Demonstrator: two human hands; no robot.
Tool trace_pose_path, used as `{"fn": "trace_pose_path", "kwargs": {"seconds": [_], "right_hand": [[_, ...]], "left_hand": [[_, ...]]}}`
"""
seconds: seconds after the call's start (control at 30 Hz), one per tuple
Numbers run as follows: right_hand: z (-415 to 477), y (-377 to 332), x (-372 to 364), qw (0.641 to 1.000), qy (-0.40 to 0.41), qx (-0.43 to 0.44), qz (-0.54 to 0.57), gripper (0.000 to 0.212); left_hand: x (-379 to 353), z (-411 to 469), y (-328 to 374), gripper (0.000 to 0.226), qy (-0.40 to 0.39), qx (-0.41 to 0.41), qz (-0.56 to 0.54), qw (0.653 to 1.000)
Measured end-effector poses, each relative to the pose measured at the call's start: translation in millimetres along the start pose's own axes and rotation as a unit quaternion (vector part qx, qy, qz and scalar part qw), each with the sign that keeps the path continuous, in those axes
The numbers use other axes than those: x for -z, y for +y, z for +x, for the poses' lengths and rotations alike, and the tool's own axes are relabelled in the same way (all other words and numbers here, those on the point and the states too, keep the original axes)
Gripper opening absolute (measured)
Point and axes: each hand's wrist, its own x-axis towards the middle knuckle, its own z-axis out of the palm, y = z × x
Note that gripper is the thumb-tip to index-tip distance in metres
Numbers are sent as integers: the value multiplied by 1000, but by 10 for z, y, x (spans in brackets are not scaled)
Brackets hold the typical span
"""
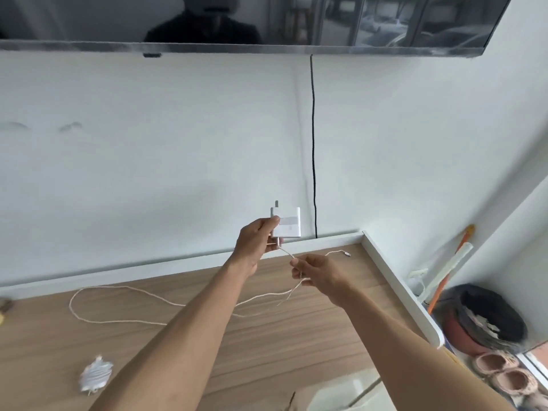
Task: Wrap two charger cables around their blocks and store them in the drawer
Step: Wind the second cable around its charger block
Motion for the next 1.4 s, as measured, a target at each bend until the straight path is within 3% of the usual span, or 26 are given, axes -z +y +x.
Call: {"fn": "trace_pose_path", "kwargs": {"seconds": [0.13,0.33,0.57,0.7,0.97,1.1,1.27,1.4], "right_hand": [[-71,-192,-172,994,-12,40,-98,14],[-99,-514,-306,957,-42,46,-284,23],[-293,-805,-661,964,-120,0,-239,33],[-297,-980,-846,963,-112,0,-246,18],[-326,-1138,-1061,972,-41,-6,-230,12],[-334,-1106,-1100,980,-24,45,-191,20],[-373,-1090,-1190,944,29,152,-292,21],[-400,-993,-1184,944,67,186,-263,21]], "left_hand": [[410,-279,42,30,-40,1,72,997],[924,-616,9,27,-133,20,158,978],[1178,-861,24,20,-165,8,206,964],[1288,-912,21,22,-123,-16,212,969],[1245,-917,52,17,-60,-36,225,972],[1211,-937,77,17,-20,-51,163,985],[1167,-892,124,23,26,-62,175,982],[1086,-798,169,21,38,-59,149,986]]}}
